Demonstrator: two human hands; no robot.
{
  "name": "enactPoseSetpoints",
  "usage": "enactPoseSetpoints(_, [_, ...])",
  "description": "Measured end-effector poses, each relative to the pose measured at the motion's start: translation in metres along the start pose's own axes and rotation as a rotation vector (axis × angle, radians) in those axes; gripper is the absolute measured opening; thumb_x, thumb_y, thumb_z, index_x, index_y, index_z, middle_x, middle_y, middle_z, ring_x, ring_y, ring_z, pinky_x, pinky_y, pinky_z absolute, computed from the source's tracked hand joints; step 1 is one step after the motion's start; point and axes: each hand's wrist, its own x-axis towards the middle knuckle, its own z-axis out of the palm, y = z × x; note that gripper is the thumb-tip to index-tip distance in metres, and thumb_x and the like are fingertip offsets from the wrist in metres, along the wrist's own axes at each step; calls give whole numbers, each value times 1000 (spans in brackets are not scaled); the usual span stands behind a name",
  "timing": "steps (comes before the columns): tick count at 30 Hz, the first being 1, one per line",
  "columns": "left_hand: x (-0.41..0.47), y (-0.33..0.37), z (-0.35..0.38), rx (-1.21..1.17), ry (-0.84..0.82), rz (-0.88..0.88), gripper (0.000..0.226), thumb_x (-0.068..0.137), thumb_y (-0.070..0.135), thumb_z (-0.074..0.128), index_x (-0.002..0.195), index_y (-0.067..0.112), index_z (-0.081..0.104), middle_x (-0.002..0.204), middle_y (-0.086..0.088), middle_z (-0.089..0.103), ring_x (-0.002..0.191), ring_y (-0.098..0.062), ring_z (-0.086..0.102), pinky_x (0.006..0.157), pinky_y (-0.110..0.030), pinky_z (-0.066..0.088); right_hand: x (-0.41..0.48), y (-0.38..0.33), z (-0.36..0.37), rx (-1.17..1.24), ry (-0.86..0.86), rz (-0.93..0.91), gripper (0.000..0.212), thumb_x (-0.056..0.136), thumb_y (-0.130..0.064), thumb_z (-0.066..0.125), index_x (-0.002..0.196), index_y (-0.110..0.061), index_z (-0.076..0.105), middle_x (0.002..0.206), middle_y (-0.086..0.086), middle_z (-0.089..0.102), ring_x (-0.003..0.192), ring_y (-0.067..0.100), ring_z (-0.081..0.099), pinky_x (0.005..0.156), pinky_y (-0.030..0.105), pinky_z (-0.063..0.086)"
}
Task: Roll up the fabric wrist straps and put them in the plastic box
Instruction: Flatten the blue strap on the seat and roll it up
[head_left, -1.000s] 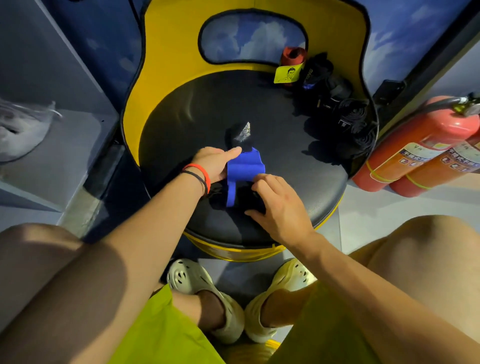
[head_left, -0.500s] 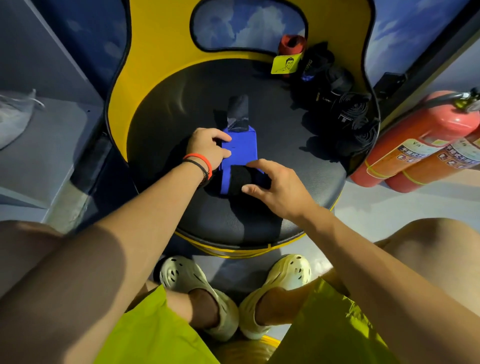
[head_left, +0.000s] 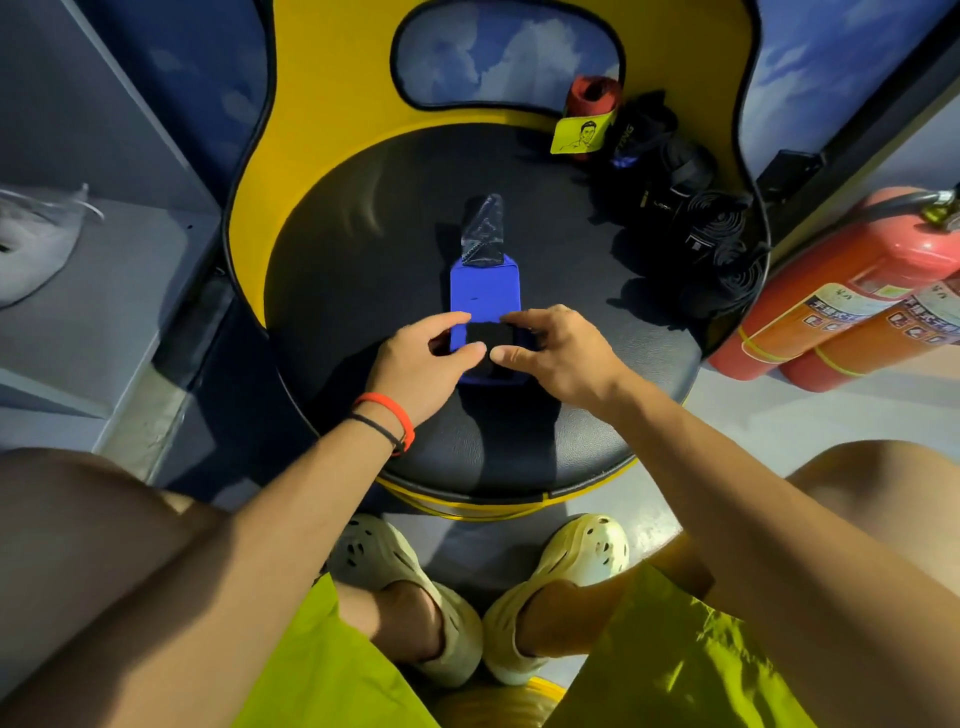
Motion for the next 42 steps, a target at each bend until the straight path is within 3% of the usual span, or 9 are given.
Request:
enactPoseSetpoints(5, [-3,1,0,-27,4,-10,49,87,30,77,134,26,63,126,10,61,113,-5,53,92,-24,44,-15,-2,14,218,249,139,53,77,-42,86,115,-19,58,105,-7,65,95,11,65,85,28,56])
enactPoseSetpoints(9, [-9,1,2,-21,33,-13,49,87,31,76,133,24,62,134,3,63,125,-15,56,98,-29,48,-36,-7,38,123,355,54,46,91,-42,73,127,-17,59,111,-7,69,99,12,65,88,29,55])
enactPoseSetpoints(14, [-27,-4,3,18,46,-29,46,89,32,74,132,25,61,135,3,63,127,-16,56,97,-29,48,-54,2,33,-14,202,-24,67,77,-33,87,134,-21,53,116,-8,68,103,15,63,90,29,53])
enactPoseSetpoints(22, [-49,-1,4,93,-6,-40,49,92,31,69,140,24,56,139,0,59,129,-19,54,90,-23,42,-64,10,15,-124,107,-69,52,83,-42,81,127,-19,64,108,-5,71,92,16,64,81,28,54])
enactPoseSetpoints(25, [-50,1,1,152,-13,25,60,87,20,74,143,26,53,144,2,51,132,-17,49,96,-21,39,-50,2,7,-132,27,7,35,86,-46,76,112,-23,71,90,-7,70,79,14,62,67,20,48])
enactPoseSetpoints(28, [-46,-1,-6,171,-71,60,66,85,18,76,145,29,51,145,5,51,133,-16,48,103,-28,45,-37,-8,-3,-120,-41,105,23,89,-45,73,78,-27,64,73,-9,61,68,10,56,52,14,34])
enactPoseSetpoints(32, [-32,3,-14,247,-125,59,64,90,31,73,148,30,47,149,3,50,137,-19,46,108,-31,38,-20,-17,-9,11,-92,211,26,88,-41,75,70,-25,66,69,-3,65,67,16,59,57,22,40])
enactPoseSetpoints(38, [-7,17,-19,192,-230,-83,61,90,35,72,146,24,49,149,3,41,128,-24,53,107,-45,48,-5,-21,-15,221,-75,353,28,81,-40,83,73,-15,73,56,-3,67,47,10,63,50,18,51])
enactPoseSetpoints(42, [3,20,-18,17,-229,-148,38,94,25,69,132,21,62,106,11,62,90,-1,61,87,-24,54,-5,-6,-3,98,52,226,39,82,-58,75,77,-20,72,68,-3,73,71,22,73,73,36,58])
